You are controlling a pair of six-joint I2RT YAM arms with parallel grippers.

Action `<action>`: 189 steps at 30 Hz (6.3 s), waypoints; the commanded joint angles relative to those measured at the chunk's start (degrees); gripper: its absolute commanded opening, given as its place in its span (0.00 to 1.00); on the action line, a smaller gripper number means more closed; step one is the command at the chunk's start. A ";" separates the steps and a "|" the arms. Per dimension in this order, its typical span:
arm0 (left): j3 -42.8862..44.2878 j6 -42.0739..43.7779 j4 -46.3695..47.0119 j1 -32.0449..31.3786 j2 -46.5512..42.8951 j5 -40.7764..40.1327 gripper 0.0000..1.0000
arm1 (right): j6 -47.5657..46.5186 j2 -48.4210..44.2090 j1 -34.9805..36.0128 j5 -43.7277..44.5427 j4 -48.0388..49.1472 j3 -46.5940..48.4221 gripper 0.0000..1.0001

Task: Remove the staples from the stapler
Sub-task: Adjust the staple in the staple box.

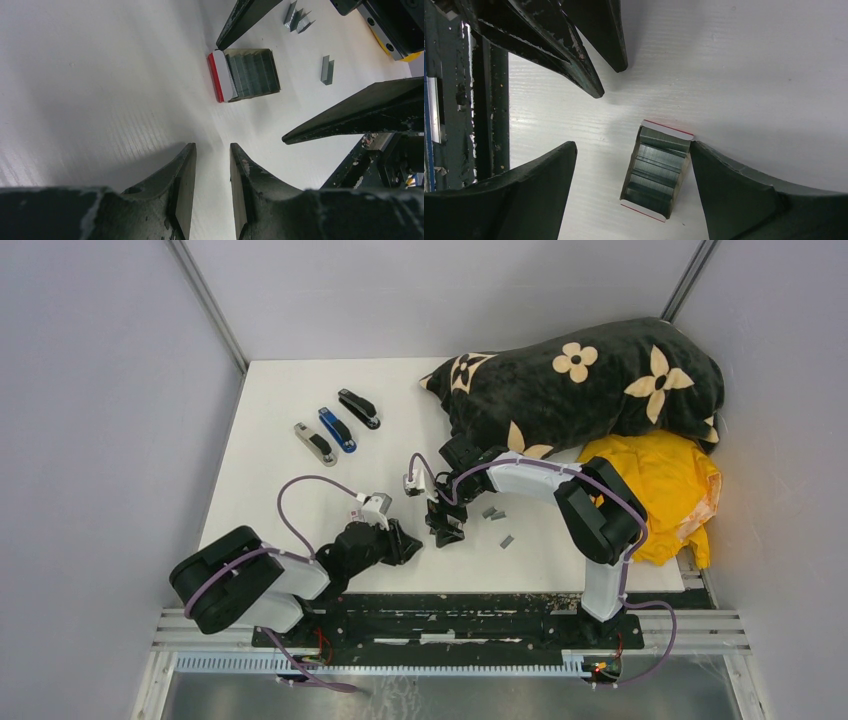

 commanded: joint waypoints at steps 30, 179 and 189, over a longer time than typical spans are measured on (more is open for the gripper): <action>1.58 -1.57 2.27 0.17 0.77 0.69 0.39 | -3.04 -3.49 -0.33 -5.21 -4.38 2.78 0.78; -0.93 -20.03 5.24 -5.92 1.40 -9.69 0.49 | 19.76 -13.19 3.22 22.43 -2.90 -4.43 0.19; -0.68 -21.89 8.12 -7.70 4.32 -11.02 0.49 | 21.58 -8.62 7.20 24.21 -3.77 -1.84 0.19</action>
